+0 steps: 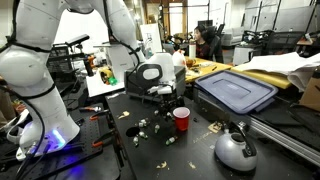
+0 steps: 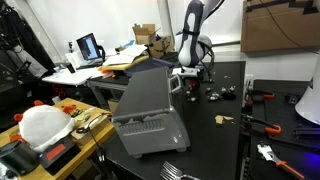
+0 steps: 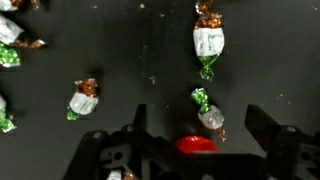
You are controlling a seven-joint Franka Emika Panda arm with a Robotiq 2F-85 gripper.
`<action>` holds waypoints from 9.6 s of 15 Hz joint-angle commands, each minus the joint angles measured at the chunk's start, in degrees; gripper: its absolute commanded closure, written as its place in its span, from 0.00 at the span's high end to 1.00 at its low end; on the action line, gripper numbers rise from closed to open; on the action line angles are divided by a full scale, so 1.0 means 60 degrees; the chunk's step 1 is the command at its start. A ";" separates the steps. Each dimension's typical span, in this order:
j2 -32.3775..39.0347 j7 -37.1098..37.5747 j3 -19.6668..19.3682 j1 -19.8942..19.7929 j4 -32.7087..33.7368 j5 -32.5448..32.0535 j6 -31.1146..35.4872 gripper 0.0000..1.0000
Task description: Put one piece of candy in the red cup.
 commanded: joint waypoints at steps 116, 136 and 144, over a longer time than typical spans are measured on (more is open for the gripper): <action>-0.7436 -0.9464 0.2534 -0.3287 -0.1651 -0.2305 -0.5199 1.00; -0.9602 -1.2128 0.2820 -0.3021 -0.1493 -0.1726 -0.8074 1.00; -1.0197 -1.2642 0.2931 -0.2750 -0.1386 -0.1498 -0.8641 1.00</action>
